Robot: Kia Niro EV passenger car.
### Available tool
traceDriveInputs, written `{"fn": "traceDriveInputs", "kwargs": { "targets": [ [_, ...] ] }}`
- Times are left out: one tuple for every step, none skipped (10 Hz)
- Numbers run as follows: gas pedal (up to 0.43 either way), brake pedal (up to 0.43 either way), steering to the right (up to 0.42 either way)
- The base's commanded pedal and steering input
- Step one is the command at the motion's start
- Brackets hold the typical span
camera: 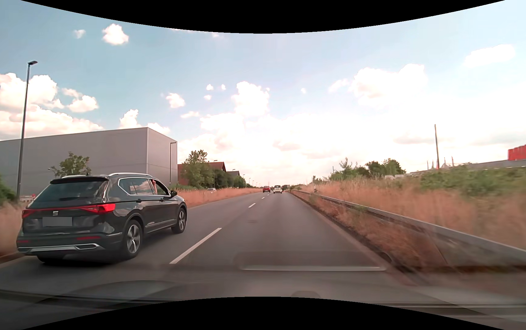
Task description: Follow the waypoints while adhering to traffic rules and regulations
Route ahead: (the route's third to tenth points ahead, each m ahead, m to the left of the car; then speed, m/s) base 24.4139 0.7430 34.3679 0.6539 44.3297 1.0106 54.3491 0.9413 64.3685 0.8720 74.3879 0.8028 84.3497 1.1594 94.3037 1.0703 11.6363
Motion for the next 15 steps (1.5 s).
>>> {"fn": "traceDriveInputs", "kwargs": {
  "targets": [
    [0.087,0.0,-0.004],
    [0.087,0.0,-0.004],
    [0.087,0.0,-0.004],
    [0.087,0.0,-0.004],
    [0.087,0.0,-0.004],
    [0.087,0.0,-0.004],
    [0.087,0.0,-0.004],
    [0.087,0.0,-0.004],
    [0.087,0.0,-0.004],
    [0.087,0.0,-0.004],
    [0.087,0.0,-0.004],
    [0.087,0.0,-0.004],
    [0.087,0.0,-0.004],
    [0.087,0.0,-0.004],
    [0.087,0.0,-0.004]
  ]
}}
